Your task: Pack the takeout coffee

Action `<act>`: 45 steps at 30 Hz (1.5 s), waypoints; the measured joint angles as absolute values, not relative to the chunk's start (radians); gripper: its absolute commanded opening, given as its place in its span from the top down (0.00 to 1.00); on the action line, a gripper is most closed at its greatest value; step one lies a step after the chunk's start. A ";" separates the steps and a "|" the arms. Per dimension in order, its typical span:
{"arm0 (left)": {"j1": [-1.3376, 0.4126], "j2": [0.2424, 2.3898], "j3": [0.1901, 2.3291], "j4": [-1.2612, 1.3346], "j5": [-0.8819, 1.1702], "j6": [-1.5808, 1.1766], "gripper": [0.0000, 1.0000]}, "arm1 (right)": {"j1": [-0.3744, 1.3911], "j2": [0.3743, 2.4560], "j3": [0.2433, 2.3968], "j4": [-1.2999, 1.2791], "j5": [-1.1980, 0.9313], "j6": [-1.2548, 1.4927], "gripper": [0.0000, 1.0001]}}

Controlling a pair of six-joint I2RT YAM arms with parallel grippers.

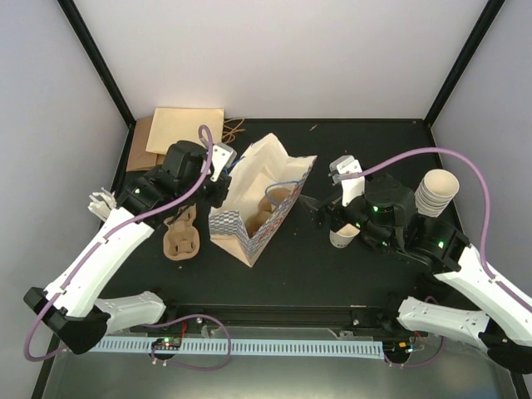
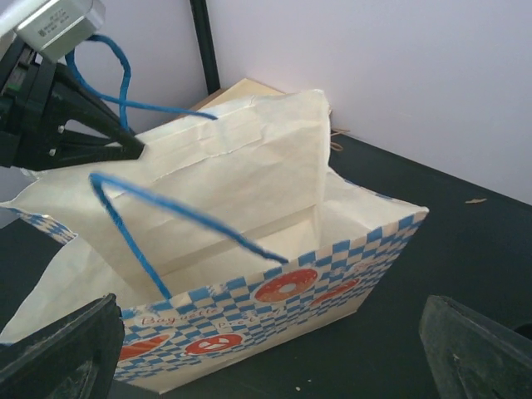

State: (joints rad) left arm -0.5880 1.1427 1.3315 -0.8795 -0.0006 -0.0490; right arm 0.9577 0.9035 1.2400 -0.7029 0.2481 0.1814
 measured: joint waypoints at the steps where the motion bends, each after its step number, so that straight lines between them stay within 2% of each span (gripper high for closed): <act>1: -0.588 1.143 1.340 -0.879 -0.004 -0.037 0.98 | 0.958 0.904 1.241 -0.703 0.243 0.181 0.00; 8: -0.588 1.143 1.422 -0.861 -0.041 0.048 0.98 | 0.958 0.939 1.246 -0.706 0.220 0.185 0.00; 18: -0.595 1.145 1.427 -0.836 -0.076 0.157 0.98 | 0.958 1.004 1.258 -0.751 0.197 0.219 0.00; 45: -0.657 1.133 1.336 -0.736 -0.184 0.236 0.98 | 0.958 1.138 1.262 -0.918 0.130 0.303 0.00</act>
State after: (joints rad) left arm -0.6571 1.1332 1.3357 -0.7361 -0.1841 0.2359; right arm 0.9577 1.1378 1.2625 -0.9180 0.1295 0.3027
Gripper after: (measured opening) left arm 0.027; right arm 0.999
